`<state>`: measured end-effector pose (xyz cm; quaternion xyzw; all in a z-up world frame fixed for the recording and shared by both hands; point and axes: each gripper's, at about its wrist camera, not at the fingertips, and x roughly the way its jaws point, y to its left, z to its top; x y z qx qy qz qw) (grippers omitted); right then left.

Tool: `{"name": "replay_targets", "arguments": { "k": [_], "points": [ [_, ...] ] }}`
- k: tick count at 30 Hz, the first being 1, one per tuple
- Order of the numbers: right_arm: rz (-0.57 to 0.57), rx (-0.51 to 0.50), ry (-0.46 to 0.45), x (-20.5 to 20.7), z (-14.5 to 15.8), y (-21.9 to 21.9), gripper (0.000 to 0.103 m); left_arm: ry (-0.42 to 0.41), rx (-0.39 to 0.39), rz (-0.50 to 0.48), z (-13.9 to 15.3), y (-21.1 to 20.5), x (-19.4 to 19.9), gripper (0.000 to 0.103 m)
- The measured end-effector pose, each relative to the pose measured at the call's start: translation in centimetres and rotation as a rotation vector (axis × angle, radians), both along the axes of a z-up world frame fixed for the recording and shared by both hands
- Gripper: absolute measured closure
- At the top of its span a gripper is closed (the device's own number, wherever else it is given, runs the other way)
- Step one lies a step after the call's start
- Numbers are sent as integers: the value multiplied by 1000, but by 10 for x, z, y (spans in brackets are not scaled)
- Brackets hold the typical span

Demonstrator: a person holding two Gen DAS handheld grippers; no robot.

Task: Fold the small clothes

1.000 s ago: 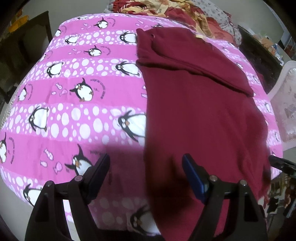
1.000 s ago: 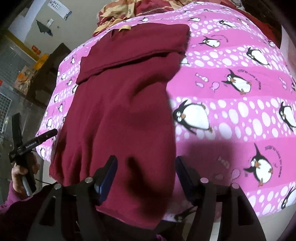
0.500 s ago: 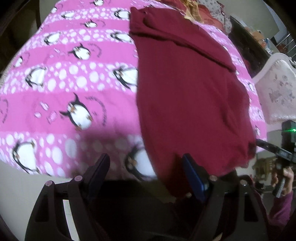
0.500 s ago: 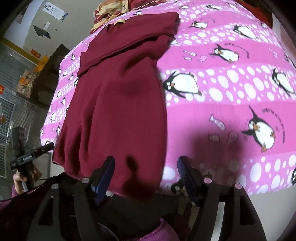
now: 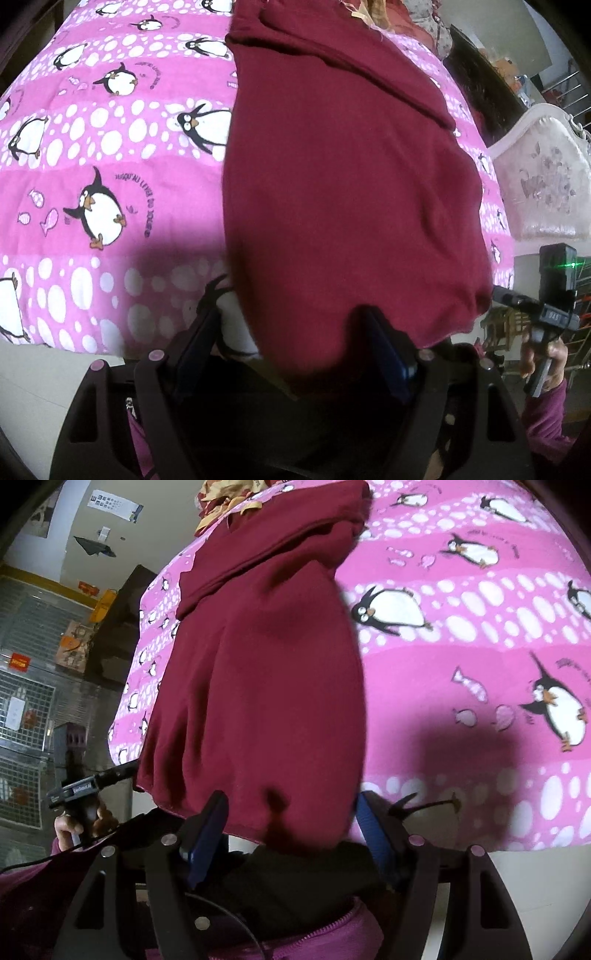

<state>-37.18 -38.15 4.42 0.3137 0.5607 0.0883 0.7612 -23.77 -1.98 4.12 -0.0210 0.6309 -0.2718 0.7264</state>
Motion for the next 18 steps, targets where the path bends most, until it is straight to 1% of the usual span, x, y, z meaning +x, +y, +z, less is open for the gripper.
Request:
{"name": "replay_targets", "arguments": {
  "k": [3, 9, 10, 11, 12, 13, 18],
  "points": [
    [-2, 11, -2, 0, -1, -1, 26, -10, 26, -16, 2, -7, -2, 24],
    [-6, 27, -3, 0, -3, -2, 26, 1, -28, -42, 17, -11, -5, 24],
    [-7, 32, -1, 0, -3, -4, 26, 0, -23, -59, 16, -14, -6, 24],
    [-7, 34, 1, 1, -3, -4, 26, -4, -6, -75, 14, -17, -7, 24],
    [-5, 35, 1, 1, -3, -4, 26, -6, 28, -88, 10, -20, -6, 24],
    [-3, 34, 1, 1, -3, -4, 26, 0, 40, -87, 6, -21, -6, 24],
    [-5, 41, -2, 1, -4, -5, 25, 43, 4, -56, 2, -18, -2, 24]
  ]
}}
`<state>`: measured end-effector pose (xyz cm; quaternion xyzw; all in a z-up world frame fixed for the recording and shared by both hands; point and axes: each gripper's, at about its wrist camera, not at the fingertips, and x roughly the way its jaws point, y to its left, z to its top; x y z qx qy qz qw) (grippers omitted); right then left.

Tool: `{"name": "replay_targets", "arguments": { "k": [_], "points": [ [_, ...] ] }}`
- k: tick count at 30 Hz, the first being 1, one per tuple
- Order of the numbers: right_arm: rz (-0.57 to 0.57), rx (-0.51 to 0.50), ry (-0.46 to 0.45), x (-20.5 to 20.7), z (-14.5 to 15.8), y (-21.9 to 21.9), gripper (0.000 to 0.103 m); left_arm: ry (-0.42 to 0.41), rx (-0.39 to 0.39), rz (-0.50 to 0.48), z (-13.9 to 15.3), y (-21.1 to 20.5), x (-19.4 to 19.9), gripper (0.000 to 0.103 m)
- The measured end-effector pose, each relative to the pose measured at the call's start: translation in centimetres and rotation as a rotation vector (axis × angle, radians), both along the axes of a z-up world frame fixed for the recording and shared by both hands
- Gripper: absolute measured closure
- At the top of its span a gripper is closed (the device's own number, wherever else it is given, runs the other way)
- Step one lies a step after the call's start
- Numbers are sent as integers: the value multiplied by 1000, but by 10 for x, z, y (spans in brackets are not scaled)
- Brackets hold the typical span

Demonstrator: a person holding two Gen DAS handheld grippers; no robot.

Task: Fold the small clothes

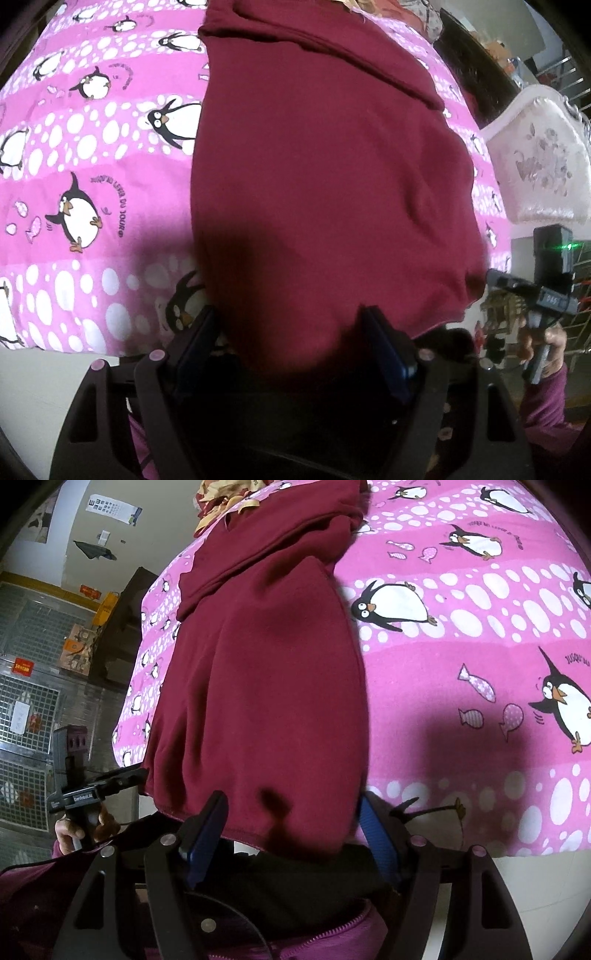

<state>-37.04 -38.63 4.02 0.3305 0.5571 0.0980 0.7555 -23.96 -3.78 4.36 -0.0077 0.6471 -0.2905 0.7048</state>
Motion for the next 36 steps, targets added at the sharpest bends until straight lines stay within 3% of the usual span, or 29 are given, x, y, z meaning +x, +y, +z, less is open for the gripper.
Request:
{"name": "replay_targets", "arguments": {
  "k": [9, 11, 12, 13, 14, 15, 16, 17, 18, 21, 25, 29, 32, 36],
  "points": [
    [15, -16, -8, 1, -1, 2, 25, 57, -55, 49, -5, 11, 6, 24],
    [46, -71, -19, 2, 4, 8, 31, 32, -39, 13, -5, 3, 4, 26],
    [55, -116, -28, 2, 7, 11, 45, 20, -33, 1, -4, 0, 3, 34],
    [61, -159, -31, 2, 8, 13, 51, 0, -22, -7, -2, -2, 3, 40],
    [67, -180, -32, 2, 8, 15, 60, -15, -14, -6, -1, -1, 4, 55],
    [71, -196, -37, 2, 8, 15, 69, -18, -30, 1, 0, 0, 5, 77],
    [68, -206, -46, 1, 9, 14, 74, -10, -48, 5, 1, 1, 7, 89],
    [62, -208, -55, 1, 11, 13, 85, -3, -58, 12, 4, 3, 8, 93],
    [58, -200, -66, 0, 14, 12, 90, -13, -64, 8, 7, 5, 7, 93],
    [74, -204, -117, -5, 31, 13, 91, -72, -70, -32, 24, 8, 4, 93],
    [105, -160, -166, -14, 51, 12, 92, -101, -133, 6, 48, 29, 7, 93],
    [99, -92, -170, -19, 51, 6, 92, -106, -152, 24, 52, 41, 10, 93],
    [73, -38, -205, -9, 59, 4, 92, -111, -162, 28, 55, 38, 16, 94],
    [45, -68, -280, 13, 83, -6, 92, -179, -195, 30, 79, 31, 37, 94]
  ]
}}
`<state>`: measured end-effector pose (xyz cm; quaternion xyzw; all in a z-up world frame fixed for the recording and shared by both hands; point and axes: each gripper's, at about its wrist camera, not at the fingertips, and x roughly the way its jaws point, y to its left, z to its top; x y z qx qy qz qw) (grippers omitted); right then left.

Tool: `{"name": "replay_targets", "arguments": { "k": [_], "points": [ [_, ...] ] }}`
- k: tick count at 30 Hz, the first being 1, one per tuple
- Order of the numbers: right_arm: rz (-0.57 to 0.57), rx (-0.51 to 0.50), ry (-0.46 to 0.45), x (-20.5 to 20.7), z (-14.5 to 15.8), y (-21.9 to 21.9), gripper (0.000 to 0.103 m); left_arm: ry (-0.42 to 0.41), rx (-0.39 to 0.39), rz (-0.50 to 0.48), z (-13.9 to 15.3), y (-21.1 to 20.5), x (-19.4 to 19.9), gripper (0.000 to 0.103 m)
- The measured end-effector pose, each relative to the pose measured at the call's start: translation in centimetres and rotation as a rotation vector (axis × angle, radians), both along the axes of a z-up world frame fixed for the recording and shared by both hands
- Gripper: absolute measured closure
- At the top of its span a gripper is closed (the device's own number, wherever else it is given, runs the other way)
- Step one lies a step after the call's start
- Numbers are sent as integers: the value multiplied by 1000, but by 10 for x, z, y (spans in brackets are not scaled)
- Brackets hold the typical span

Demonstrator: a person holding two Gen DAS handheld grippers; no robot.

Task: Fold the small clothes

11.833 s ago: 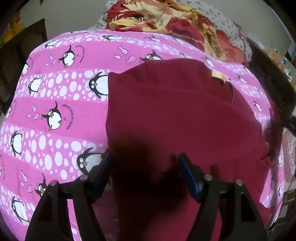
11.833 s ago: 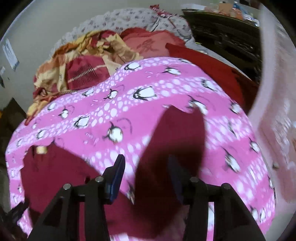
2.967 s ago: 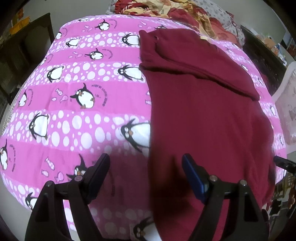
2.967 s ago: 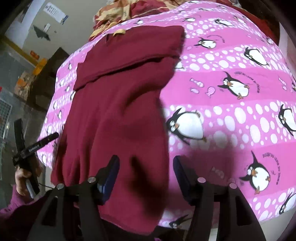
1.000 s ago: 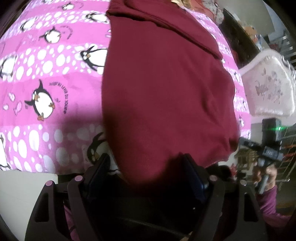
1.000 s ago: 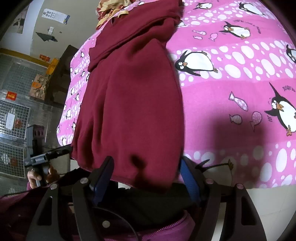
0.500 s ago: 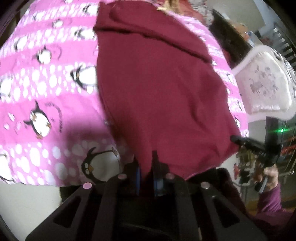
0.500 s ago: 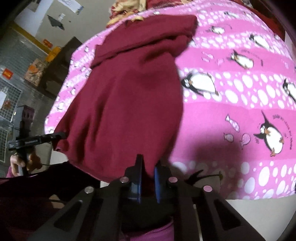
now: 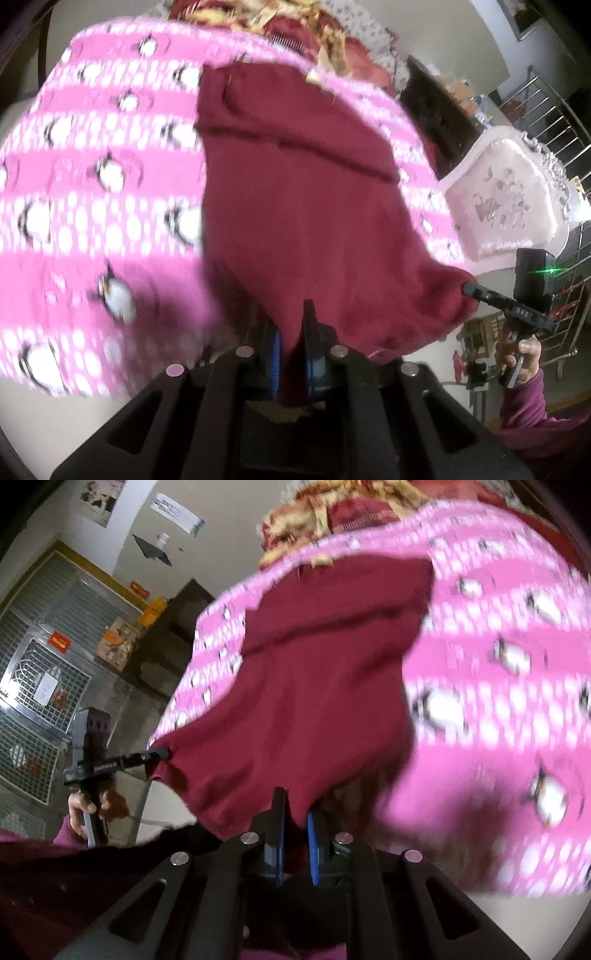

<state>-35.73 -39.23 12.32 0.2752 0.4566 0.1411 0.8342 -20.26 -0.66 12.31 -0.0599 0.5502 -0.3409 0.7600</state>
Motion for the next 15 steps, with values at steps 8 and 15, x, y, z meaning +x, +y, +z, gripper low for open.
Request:
{"name": "replay_targets", "arguments": {
  "k": [8, 15],
  "points": [
    [-99, -30, -114, 81, 36, -35, 92, -150, -49, 39, 43, -28, 70, 93],
    [-166, -140, -125, 155, 46, -56, 92, -195, -32, 99, 43, -66, 155, 93]
  ]
}}
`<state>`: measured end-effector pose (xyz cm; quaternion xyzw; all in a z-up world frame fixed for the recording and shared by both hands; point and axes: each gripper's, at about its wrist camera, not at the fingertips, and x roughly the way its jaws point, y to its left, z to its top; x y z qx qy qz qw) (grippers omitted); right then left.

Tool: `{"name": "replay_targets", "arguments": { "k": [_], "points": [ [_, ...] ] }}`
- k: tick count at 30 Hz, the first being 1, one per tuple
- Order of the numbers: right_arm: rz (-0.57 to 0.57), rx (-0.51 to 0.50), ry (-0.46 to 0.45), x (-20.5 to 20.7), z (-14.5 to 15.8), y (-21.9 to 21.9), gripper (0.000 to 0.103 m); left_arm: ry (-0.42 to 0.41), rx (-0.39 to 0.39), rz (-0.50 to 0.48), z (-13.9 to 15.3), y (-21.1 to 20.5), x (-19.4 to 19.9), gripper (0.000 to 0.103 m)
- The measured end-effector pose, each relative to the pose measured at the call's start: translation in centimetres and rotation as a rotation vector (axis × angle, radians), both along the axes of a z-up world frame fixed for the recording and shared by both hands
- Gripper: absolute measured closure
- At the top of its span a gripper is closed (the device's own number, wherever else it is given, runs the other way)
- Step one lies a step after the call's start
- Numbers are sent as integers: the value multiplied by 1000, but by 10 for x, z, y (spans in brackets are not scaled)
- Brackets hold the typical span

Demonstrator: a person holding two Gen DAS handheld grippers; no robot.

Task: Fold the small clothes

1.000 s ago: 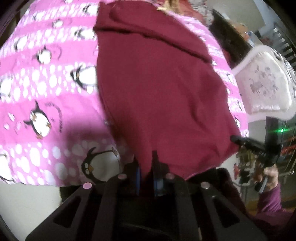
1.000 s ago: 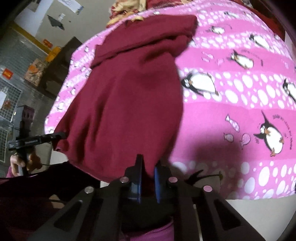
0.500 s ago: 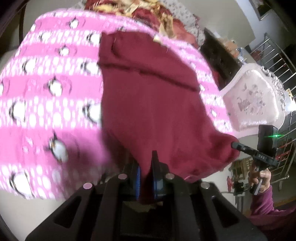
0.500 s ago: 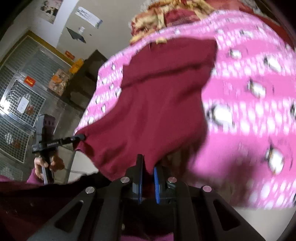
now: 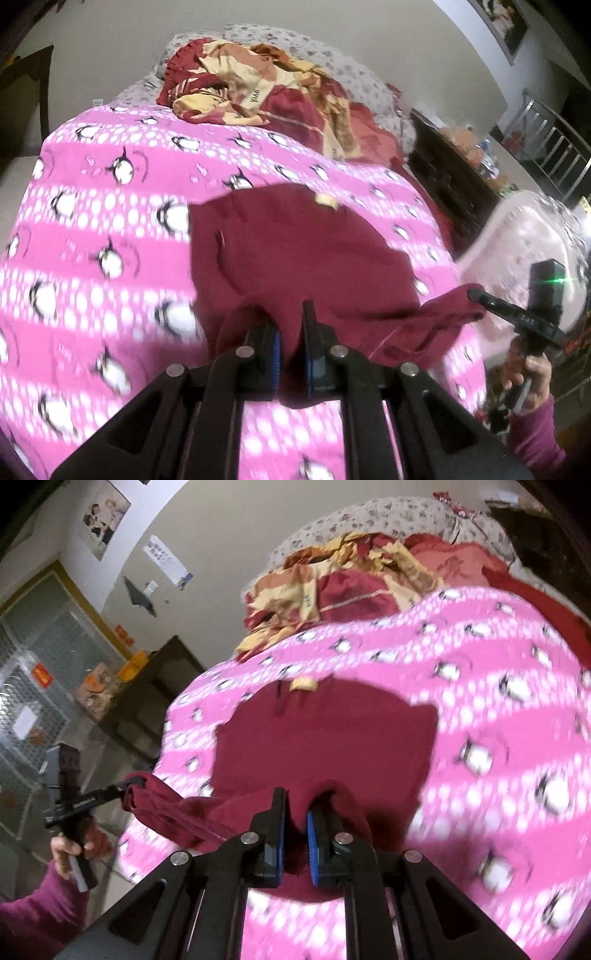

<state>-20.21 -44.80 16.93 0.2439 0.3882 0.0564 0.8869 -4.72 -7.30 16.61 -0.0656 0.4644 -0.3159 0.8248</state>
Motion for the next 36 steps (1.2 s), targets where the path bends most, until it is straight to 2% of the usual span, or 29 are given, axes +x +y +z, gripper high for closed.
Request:
{"name": "replay_targets", "arguments": {
  "k": [3, 10, 15, 22, 23, 25, 26, 27, 29, 32, 34, 36],
  "points": [
    [-51, -8, 19, 29, -8, -14, 92, 5, 21, 17, -10, -17, 27, 94],
    [-93, -46, 88, 87, -39, -36, 92, 19, 44, 48, -31, -43, 82, 93],
    [-126, -12, 125, 116, -63, -53, 92, 32, 70, 57, -50, -56, 113, 93],
    [-144, 40, 152, 135, -82, -64, 90, 69, 18, 58, -70, -58, 136, 91],
    [-142, 41, 147, 132, -81, -63, 87, 80, 3, 54, -70, -56, 137, 86],
    [-141, 39, 130, 125, -74, -63, 74, 102, -32, 43, -68, -53, 138, 63],
    [-162, 27, 111, 119, -69, -64, 57, 105, -44, 45, -67, -51, 138, 33],
    [-187, 18, 91, 113, -64, -66, 41, 81, -53, 76, -62, -46, 136, 21],
    [-216, 21, 34, 101, -53, -70, 37, 30, -82, 99, -50, -37, 133, 20],
    [-162, 48, 21, 97, -47, -61, 37, 26, -76, 84, -43, -34, 129, 20],
    [-88, -6, 44, 102, -49, -42, 38, 9, -52, 69, -45, -37, 124, 20],
    [-22, -95, 74, 112, -54, -19, 38, 3, 6, 61, -53, -45, 120, 20]
  ]
}}
